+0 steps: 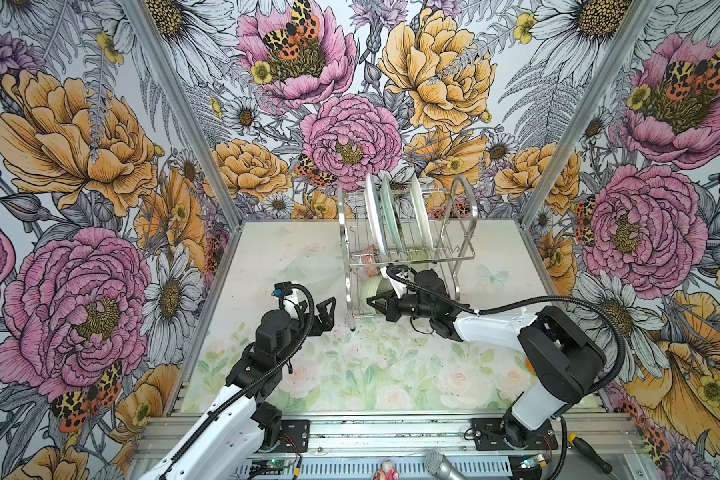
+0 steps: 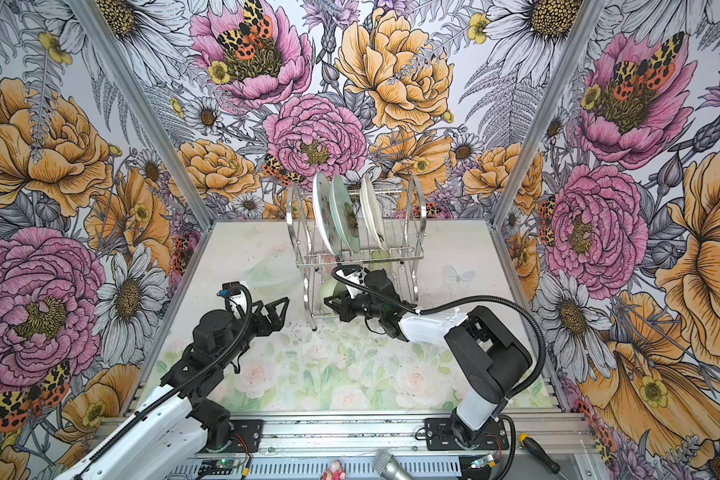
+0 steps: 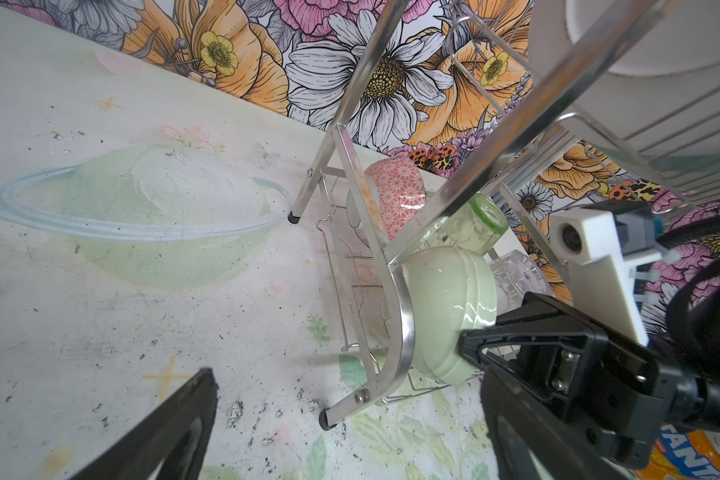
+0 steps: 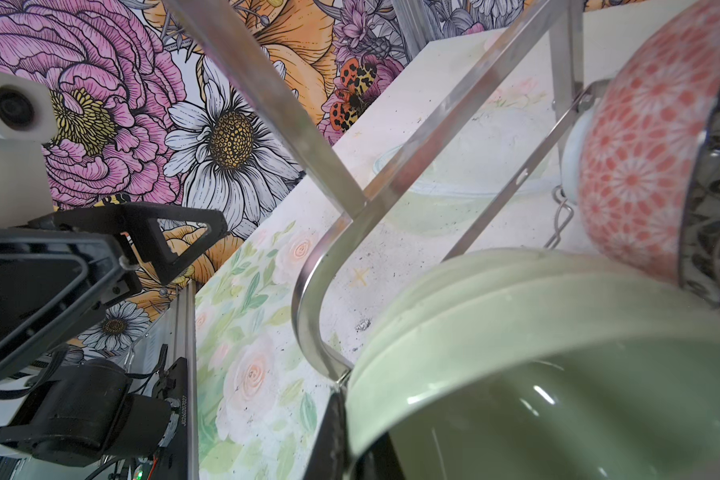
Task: Unload the mixed dishes from the dish rack
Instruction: 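Close the right gripper on the pale green bowl's rim, then lift the pale green bowl out of the rack with the right gripper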
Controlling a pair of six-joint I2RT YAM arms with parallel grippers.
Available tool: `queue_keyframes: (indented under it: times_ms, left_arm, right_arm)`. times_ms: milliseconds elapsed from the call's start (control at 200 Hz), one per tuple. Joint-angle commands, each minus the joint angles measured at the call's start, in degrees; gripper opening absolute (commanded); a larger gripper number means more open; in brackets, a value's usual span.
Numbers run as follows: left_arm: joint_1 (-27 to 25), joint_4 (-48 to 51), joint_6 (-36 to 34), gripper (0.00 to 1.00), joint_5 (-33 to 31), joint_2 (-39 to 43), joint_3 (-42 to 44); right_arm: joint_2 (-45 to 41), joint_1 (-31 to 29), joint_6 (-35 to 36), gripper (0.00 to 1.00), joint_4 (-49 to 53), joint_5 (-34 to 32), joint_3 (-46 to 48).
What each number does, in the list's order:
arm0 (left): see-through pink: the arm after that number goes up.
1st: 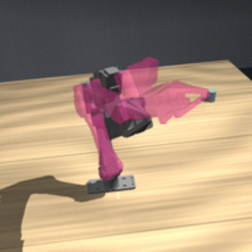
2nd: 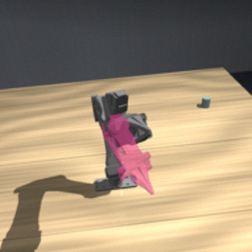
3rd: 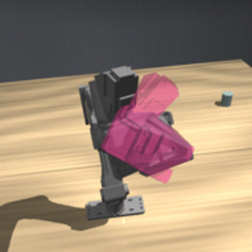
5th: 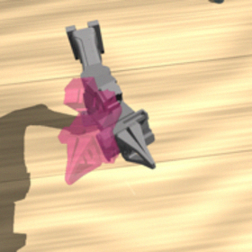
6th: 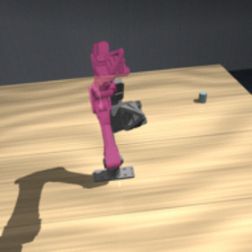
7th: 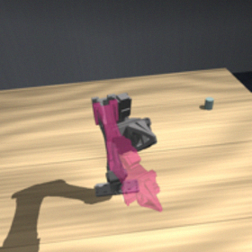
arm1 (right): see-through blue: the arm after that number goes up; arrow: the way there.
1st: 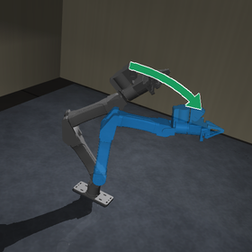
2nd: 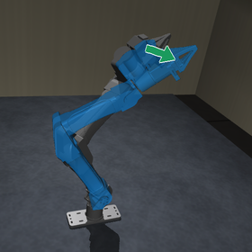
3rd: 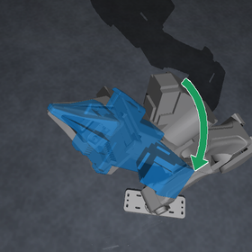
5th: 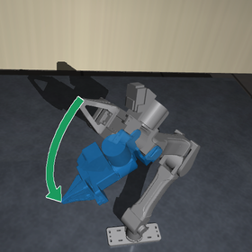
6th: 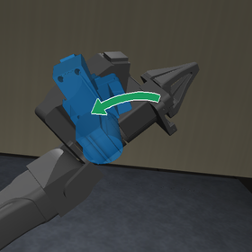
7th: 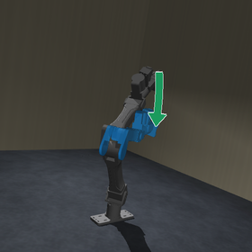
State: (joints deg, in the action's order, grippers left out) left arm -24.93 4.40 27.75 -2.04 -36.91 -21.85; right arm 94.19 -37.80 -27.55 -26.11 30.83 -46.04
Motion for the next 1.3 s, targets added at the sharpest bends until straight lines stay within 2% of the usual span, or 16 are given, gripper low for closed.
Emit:
queue_keyframes:
  times_ms: [0,490,776,1136,1296]
  left_arm:
    - [0.59,-1.31,0.54,0.99,-0.24,0.27,1.01]
    - [0.69,-1.62,1.32,0.99,-0.15,0.51,1.36]
    - [0.69,-1.43,2.04,0.99,0.41,1.46,1.11]
    - [0.57,-2.54,3.08,0.99,2.23,2.04,1.34]
    - [0.58,-3.34,2.87,0.99,2.53,2.09,1.19]
  right_arm:
    - [-3.86,-0.08,-0.26,0.00,-4.04,-0.31,1.23]
    - [-12.77,-1.02,1.74,0.00,-0.57,-2.34,6.62]
    - [-22.46,-2.44,1.88,0.00,3.10,-4.00,11.76]
    - [-38.90,-2.72,3.11,0.00,13.21,-14.34,17.26]
    - [-45.24,-2.38,1.53,0.00,19.32,-22.95,18.40]
